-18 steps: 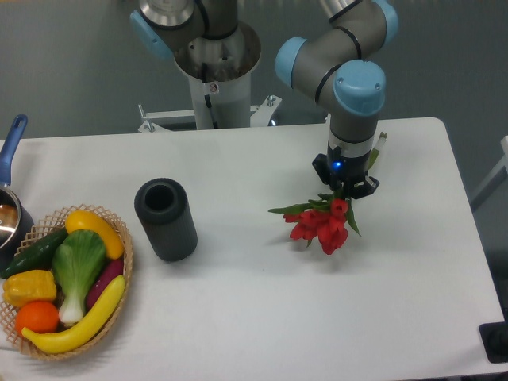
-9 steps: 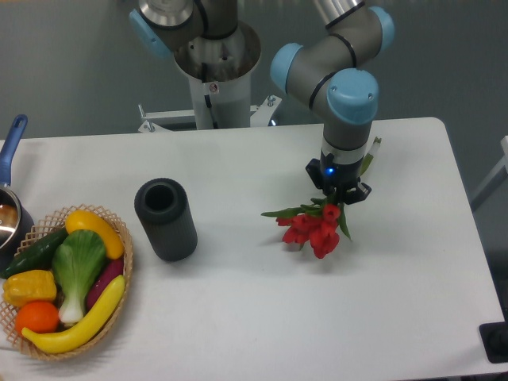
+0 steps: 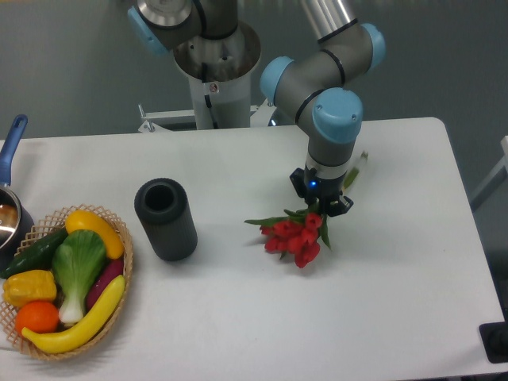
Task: Place the flowers on the table
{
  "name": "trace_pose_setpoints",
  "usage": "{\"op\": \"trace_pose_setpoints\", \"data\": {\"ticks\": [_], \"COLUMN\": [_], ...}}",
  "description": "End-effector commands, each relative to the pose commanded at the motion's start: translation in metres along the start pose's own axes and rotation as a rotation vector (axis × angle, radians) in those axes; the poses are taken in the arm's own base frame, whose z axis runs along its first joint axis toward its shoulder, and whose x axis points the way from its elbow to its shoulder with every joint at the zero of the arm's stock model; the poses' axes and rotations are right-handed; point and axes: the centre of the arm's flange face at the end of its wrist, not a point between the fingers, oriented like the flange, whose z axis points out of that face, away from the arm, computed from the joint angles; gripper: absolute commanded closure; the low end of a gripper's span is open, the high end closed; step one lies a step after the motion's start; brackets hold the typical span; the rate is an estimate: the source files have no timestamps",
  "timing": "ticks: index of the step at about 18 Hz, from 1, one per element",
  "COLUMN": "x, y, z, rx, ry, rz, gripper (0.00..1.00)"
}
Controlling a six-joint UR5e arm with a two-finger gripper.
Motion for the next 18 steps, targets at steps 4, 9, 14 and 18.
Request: {"op": "trace_pose_setpoints", "data": {"ticks": [4, 9, 14, 18], "x": [-0.001, -0.008, -0.026, -0.028], "y": [0.000, 0.006, 0.033, 0.042], "z": [-0.006, -0.028, -0.038, -0.036], "rx": [0.002, 0.004, 0.004, -0.001], "ry": [-0.014, -0.071, -0.099, -0.094], "rz": [-0.004, 0.003, -0.001, 0.022], "gripper": [0.00, 0.00, 0.00, 0.00]}}
